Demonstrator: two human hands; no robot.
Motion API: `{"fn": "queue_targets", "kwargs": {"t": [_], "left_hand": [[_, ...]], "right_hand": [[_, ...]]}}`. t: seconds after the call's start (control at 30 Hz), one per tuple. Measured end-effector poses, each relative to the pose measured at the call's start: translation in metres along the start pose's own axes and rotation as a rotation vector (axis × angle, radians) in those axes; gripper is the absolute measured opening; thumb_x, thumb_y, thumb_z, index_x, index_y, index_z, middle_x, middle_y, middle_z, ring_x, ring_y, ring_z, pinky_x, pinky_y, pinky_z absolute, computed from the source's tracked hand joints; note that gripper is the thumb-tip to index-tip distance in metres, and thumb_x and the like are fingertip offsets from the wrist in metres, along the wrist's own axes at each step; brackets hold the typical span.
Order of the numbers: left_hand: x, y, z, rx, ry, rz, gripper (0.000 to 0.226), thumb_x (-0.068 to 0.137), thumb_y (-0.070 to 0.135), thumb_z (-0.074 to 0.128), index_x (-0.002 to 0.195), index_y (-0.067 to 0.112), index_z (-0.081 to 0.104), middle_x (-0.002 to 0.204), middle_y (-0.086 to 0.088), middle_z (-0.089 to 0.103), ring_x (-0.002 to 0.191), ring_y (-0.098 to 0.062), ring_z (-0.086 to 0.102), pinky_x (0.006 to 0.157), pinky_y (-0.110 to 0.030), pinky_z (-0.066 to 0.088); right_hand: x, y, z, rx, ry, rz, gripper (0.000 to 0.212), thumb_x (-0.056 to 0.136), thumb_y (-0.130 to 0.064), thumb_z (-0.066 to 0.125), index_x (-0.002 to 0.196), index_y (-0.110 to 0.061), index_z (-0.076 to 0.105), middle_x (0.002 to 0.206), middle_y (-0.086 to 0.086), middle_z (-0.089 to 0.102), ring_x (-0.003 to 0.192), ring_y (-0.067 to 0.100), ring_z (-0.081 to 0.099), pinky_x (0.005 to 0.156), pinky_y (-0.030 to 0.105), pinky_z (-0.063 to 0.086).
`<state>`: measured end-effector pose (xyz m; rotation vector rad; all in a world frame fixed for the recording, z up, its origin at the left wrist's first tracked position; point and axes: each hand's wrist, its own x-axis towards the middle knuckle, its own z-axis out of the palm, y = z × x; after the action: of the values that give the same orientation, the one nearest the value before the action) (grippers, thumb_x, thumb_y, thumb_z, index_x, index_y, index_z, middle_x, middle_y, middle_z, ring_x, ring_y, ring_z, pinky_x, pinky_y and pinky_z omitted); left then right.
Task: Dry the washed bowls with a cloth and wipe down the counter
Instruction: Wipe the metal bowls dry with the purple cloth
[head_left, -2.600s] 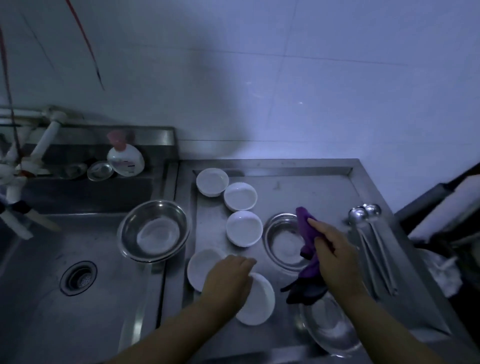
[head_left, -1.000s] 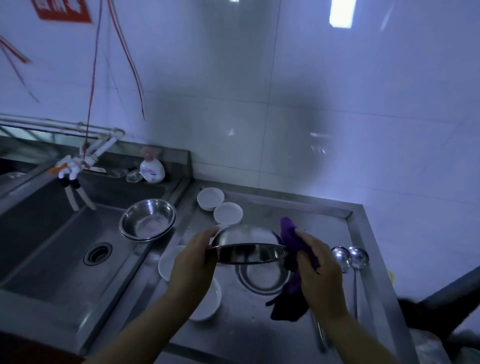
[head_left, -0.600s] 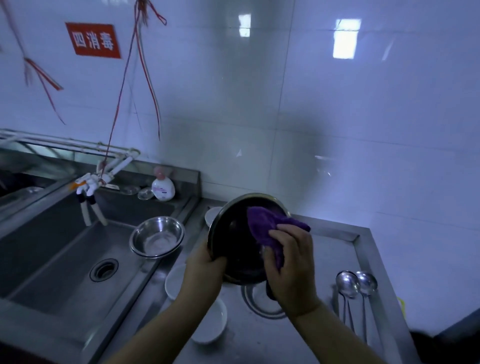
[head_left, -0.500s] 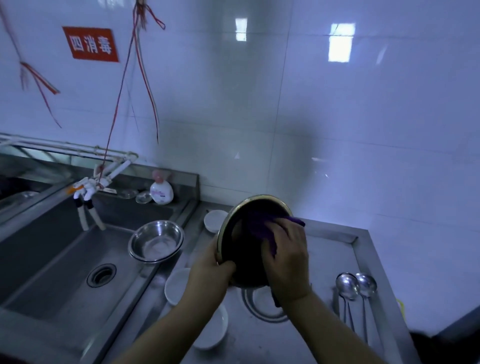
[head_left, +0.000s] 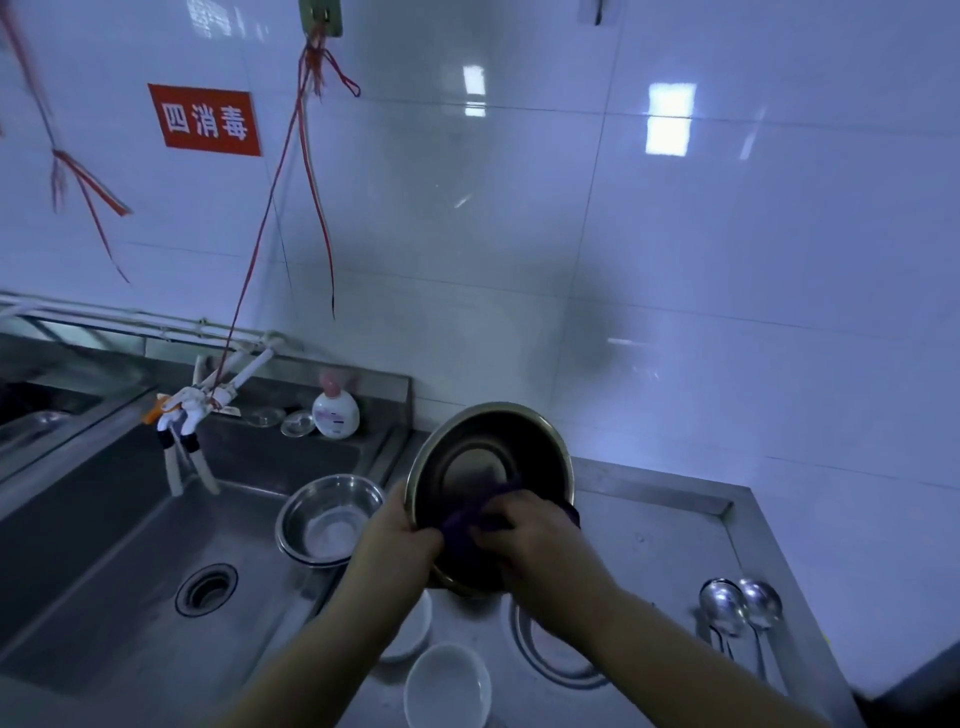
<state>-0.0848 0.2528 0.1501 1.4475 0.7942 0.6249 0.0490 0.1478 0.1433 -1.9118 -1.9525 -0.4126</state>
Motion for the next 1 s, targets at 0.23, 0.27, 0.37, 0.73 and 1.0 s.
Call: {"fn": "queue_targets", "kwargs": {"t": [0.23, 0.27, 0.37, 0.73, 1.0], "left_hand": [[0.006, 0.010, -0.017, 0.127, -0.116, -0.025, 0.049, 0.065, -0.006, 0.049, 0.087, 0.036, 0.063, 0.075, -0.001, 0.071, 0.073, -0.023, 0.070, 0.055, -0.039, 0.059], [0.006, 0.012, -0.019, 0.138, -0.144, -0.026, 0.049, 0.063, -0.002, 0.049, 0.086, 0.039, 0.062, 0.075, 0.001, 0.071, 0.072, -0.022, 0.070, 0.056, -0.038, 0.059], [0.005, 0.018, -0.023, 0.164, -0.234, -0.050, 0.053, 0.056, 0.005, 0.050, 0.089, 0.046, 0.061, 0.077, 0.002, 0.072, 0.076, -0.020, 0.070, 0.065, -0.039, 0.060], [0.016, 0.019, -0.036, -0.195, -0.063, -0.084, 0.053, 0.071, -0.019, 0.038, 0.095, 0.021, 0.063, 0.080, -0.016, 0.070, 0.075, -0.038, 0.068, 0.057, -0.048, 0.057], [0.013, 0.021, -0.014, -0.292, -0.031, -0.206, 0.017, 0.096, 0.014, 0.046, 0.104, 0.025, 0.056, 0.095, -0.013, 0.068, 0.084, -0.027, 0.067, 0.053, -0.032, 0.053]], "right_hand": [[0.021, 0.024, -0.006, -0.327, 0.214, -0.119, 0.010, 0.082, -0.007, 0.064, 0.088, -0.005, 0.072, 0.090, 0.011, 0.067, 0.085, 0.028, 0.063, 0.078, 0.036, 0.052], [0.027, 0.024, -0.006, -0.335, 0.257, -0.134, 0.012, 0.086, -0.008, 0.060, 0.089, -0.004, 0.071, 0.090, 0.011, 0.067, 0.086, 0.028, 0.063, 0.079, 0.037, 0.052], [0.044, 0.020, -0.006, -0.326, 0.349, -0.244, 0.026, 0.096, -0.010, 0.048, 0.085, -0.004, 0.071, 0.091, 0.013, 0.067, 0.087, 0.029, 0.063, 0.081, 0.039, 0.051], [0.021, -0.002, 0.009, -0.239, 0.222, 0.000, 0.028, 0.082, -0.017, 0.053, 0.104, -0.008, 0.068, 0.107, 0.011, 0.066, 0.099, 0.027, 0.059, 0.085, 0.037, 0.048], [0.010, -0.066, 0.042, 0.030, 0.237, 0.247, 0.066, 0.071, -0.024, 0.058, 0.136, -0.022, 0.048, 0.128, 0.005, 0.058, 0.114, 0.020, 0.053, 0.086, 0.038, 0.046]]}}
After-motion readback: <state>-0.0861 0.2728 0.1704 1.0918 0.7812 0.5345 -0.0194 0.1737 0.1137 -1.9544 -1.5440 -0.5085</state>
